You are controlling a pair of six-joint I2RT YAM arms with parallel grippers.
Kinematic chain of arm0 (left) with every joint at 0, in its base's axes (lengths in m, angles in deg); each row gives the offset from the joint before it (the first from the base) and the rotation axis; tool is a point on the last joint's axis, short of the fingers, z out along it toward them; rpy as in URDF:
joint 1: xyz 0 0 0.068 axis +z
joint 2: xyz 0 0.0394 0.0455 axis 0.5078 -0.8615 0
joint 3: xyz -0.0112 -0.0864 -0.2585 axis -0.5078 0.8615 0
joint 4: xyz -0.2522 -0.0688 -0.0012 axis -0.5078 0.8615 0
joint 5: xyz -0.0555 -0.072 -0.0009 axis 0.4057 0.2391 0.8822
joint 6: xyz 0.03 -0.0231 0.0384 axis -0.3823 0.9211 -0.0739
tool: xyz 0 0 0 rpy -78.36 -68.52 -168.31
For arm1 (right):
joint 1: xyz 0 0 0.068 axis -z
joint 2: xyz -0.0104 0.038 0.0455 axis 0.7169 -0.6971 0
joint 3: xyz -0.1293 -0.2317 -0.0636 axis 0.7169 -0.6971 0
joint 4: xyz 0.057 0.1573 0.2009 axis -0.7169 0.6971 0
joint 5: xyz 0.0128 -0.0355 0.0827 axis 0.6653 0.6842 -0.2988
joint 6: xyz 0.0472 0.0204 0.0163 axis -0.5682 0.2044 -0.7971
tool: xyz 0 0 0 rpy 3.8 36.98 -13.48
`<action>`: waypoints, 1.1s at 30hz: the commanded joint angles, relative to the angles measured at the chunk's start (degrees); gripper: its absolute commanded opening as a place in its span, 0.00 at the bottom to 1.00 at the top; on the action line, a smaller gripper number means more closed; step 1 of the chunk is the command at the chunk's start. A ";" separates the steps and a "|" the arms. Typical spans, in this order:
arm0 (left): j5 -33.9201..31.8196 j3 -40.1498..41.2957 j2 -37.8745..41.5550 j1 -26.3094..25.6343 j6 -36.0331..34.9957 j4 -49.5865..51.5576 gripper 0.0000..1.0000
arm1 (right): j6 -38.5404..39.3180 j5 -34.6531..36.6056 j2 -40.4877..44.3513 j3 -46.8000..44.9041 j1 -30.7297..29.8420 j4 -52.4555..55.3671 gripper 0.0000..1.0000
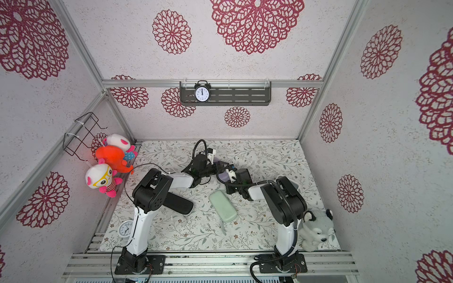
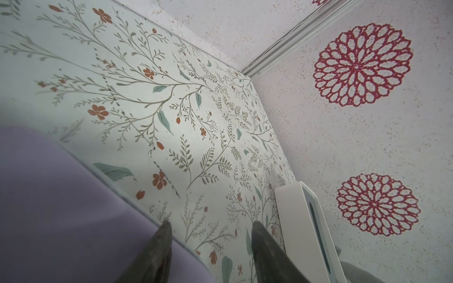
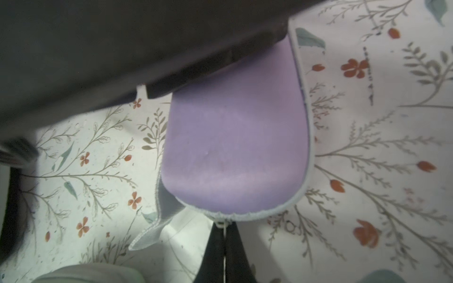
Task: Put umbrellas into zippered umbrella sleeves
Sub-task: Zip the zipper on the umbrella sleeve.
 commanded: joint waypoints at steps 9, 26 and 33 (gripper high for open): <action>2.30 -12.67 -5.65 0.77 -10.93 20.09 0.58 | 2.08 -0.44 -0.40 4.38 5.74 0.14 0.00; -1.26 -6.75 -10.16 -0.27 -1.09 16.13 0.20 | 0.14 -1.62 3.05 -0.57 2.12 -2.92 0.00; -1.06 -6.89 -10.56 -0.47 0.33 15.78 0.18 | -0.91 -1.69 1.55 -0.87 -0.33 -4.54 0.00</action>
